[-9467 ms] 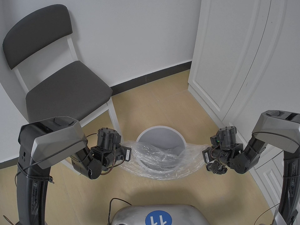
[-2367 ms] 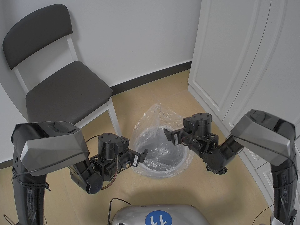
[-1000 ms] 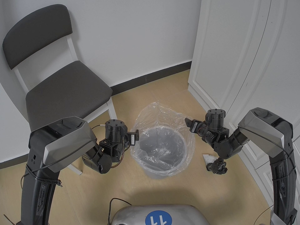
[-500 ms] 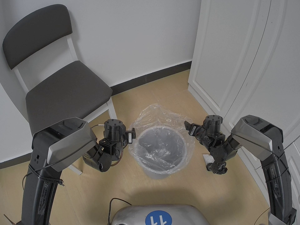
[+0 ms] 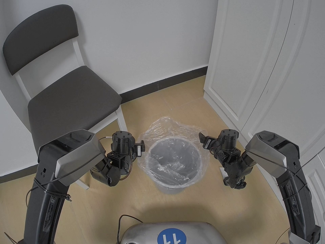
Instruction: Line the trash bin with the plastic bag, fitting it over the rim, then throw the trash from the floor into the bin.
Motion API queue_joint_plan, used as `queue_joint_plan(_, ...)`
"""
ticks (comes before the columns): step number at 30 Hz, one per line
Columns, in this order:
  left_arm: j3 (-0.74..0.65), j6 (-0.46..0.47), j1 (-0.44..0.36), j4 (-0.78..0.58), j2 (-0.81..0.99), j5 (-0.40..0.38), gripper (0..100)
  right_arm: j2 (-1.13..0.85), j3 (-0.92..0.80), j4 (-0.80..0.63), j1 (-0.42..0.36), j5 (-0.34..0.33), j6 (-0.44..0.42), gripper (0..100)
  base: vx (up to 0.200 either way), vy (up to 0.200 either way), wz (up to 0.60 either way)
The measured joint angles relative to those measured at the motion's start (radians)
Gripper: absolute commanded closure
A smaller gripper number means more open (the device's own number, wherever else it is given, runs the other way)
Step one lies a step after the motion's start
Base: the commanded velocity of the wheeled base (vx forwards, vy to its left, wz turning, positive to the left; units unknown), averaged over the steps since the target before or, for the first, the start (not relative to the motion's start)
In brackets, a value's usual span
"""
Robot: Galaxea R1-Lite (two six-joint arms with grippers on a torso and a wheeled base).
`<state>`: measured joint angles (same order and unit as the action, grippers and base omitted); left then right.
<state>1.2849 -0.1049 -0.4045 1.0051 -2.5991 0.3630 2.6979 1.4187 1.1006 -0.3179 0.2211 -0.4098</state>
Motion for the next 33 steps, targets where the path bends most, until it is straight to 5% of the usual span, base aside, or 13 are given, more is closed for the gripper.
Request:
queue_joint_plan(21, 0.01, 0.0, 0.034, -0.117, -0.024, 0.0, 0, 0.063, 0.058, -0.035, 0.02, 0.005, 0.009, 0, 0.0, 0.0, 0.0)
queue_joint_plan(33, -0.179, 0.076, 0.043, -0.142, 0.064, -0.046, 0, 0.073, 0.05, -0.047, 0.022, 0.006, 0.017, 0, 0.0, 0.0, 0.0)
